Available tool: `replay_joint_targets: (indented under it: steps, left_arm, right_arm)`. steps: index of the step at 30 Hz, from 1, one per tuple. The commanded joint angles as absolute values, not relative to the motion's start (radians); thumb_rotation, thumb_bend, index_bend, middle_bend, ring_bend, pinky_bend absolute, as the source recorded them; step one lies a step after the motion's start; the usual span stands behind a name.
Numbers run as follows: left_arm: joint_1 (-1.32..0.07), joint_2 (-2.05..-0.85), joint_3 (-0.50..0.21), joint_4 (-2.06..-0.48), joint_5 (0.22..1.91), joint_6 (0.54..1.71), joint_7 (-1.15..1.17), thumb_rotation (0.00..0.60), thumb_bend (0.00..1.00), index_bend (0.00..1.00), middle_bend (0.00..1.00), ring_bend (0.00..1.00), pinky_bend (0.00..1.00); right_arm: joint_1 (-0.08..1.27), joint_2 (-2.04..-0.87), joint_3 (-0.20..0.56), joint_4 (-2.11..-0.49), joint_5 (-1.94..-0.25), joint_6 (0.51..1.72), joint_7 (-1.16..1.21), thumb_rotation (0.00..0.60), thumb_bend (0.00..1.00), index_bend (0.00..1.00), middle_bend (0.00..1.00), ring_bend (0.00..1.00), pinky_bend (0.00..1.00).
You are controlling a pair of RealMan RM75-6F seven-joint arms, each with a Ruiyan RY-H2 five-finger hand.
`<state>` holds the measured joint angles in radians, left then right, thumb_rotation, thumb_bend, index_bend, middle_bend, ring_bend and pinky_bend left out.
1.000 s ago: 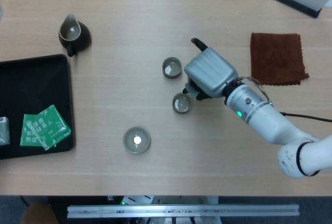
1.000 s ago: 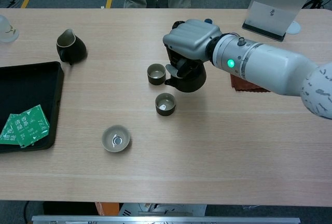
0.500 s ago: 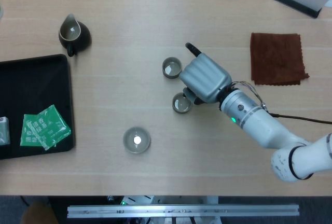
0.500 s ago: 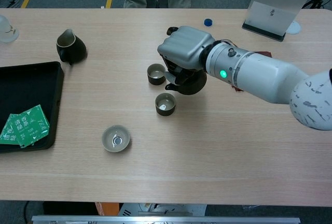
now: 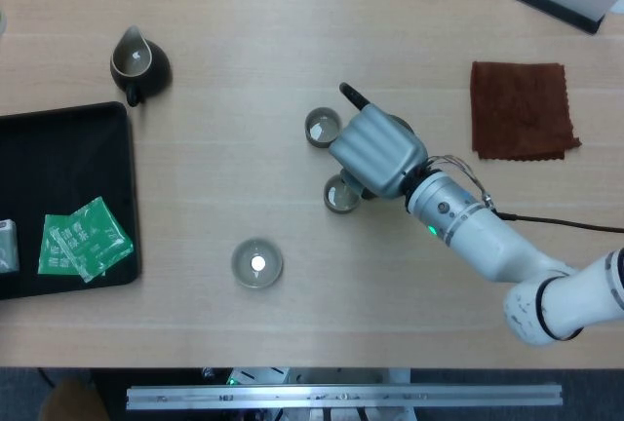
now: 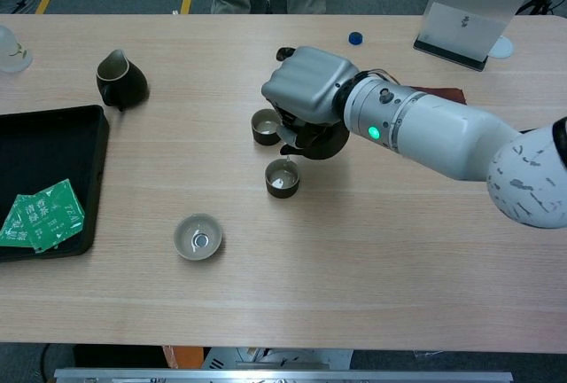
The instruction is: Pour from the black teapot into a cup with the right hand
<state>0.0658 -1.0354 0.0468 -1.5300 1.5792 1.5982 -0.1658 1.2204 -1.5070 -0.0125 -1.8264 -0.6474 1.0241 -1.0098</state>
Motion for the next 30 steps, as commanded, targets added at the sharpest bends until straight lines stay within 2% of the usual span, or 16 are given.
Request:
replay_joint_targets:
  steps: [1,30]
  left_arm:
    - [0.067,-1.037,0.047,-1.527,1.579,1.599,-0.168,0.6,0.38,0.13,0.18,0.01,0.04]
    - [0.074,-1.047,0.044,-1.503,1.575,1.599,-0.189,0.6,0.38,0.13,0.18,0.01,0.04]
  right_arm:
    - [1.227,-1.512,-0.015,-1.826,-0.641,1.029,-1.027,0.41,0.53,0.97,0.9,0.88,0.08]
    - [1.258,-1.522,-0.03,-1.848,-0.612,1.071,-1.123,0.415,0.53,0.97,0.9,0.88,0.08]
